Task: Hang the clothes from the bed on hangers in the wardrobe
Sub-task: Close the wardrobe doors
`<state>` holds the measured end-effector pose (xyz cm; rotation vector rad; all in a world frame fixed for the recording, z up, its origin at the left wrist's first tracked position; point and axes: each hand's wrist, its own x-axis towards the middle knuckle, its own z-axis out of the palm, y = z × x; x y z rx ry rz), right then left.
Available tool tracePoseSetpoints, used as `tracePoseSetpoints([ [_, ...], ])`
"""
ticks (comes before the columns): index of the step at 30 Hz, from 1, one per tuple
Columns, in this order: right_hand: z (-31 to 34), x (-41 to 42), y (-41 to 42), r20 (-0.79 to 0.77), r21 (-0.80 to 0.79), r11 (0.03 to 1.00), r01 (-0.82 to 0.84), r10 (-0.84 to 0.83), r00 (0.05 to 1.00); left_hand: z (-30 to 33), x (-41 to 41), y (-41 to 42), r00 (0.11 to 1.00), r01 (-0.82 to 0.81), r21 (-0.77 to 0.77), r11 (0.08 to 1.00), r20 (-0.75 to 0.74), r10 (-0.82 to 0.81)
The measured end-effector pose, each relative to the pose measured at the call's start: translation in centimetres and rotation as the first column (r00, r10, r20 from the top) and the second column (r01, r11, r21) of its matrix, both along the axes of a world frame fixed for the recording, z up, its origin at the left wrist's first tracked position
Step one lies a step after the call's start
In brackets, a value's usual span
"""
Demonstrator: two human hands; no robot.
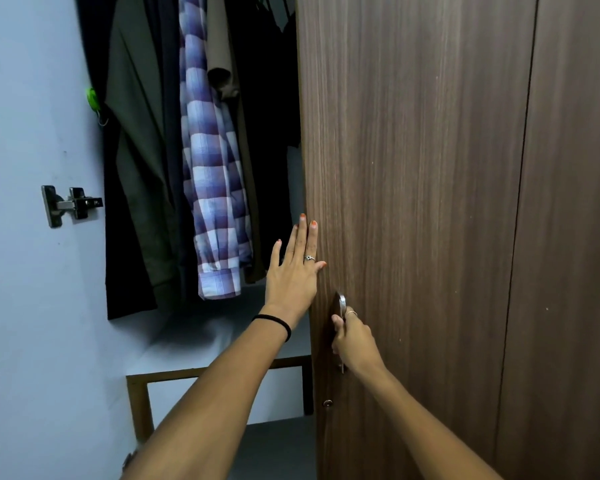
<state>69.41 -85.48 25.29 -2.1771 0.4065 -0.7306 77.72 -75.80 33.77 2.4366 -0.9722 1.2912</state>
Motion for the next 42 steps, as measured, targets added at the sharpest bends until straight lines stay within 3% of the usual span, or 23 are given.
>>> tracePoseSetpoints([
  [8,0.6,1.0,-0.5,-0.132,-0.18,0.981,0.073,-0.098,0.986,0.5,0.7,-0.4,0.995,-0.06,0.062,0.996,-0.072,0.064],
  [16,1.5,1.6,-0.8,-0.177,-0.226,0.969,0.098,-0.14,0.974,2.0,-0.3,-0.6,0.98,-0.145,0.119,0.982,-0.122,0.159],
  [20,1.5,0.6,0.3,-0.175,-0.263,0.954,0.145,-0.195,0.965,2.0,-2.7,0.9,0.951,-0.094,0.139,0.986,-0.281,0.13],
  [24,-0.1,-1.5,2.9,-0.131,-0.233,0.951,0.205,-0.24,0.962,-0.4,-5.1,4.2,0.829,-0.12,0.138,0.983,-0.531,0.176],
  [28,-2.3,-3.5,4.9,-0.058,-0.342,0.922,0.184,-0.216,0.975,-3.6,-7.7,8.3,0.793,-0.206,0.165,0.964,-0.55,0.264],
  [31,-3.1,-4.8,7.0,0.002,-0.441,0.894,0.081,-0.089,0.996,-5.5,-10.1,11.8,0.784,-0.311,0.19,0.931,-0.503,0.364],
  [34,-3.5,-6.5,11.0,-0.069,-0.407,0.902,-0.14,0.123,0.99,-7.0,-13.7,15.4,0.751,-0.439,0.2,0.876,-0.453,0.48],
  [37,-4.0,-8.6,16.5,-0.105,-0.368,0.859,-0.356,0.342,0.934,-8.1,-17.9,20.0,0.716,-0.56,0.166,0.811,-0.395,0.576],
  [42,-4.3,-11.9,25.3,-0.109,-0.368,0.732,-0.573,0.578,0.808,-8.1,-22.9,26.2,0.663,-0.698,0.06,0.714,-0.325,0.675],
])
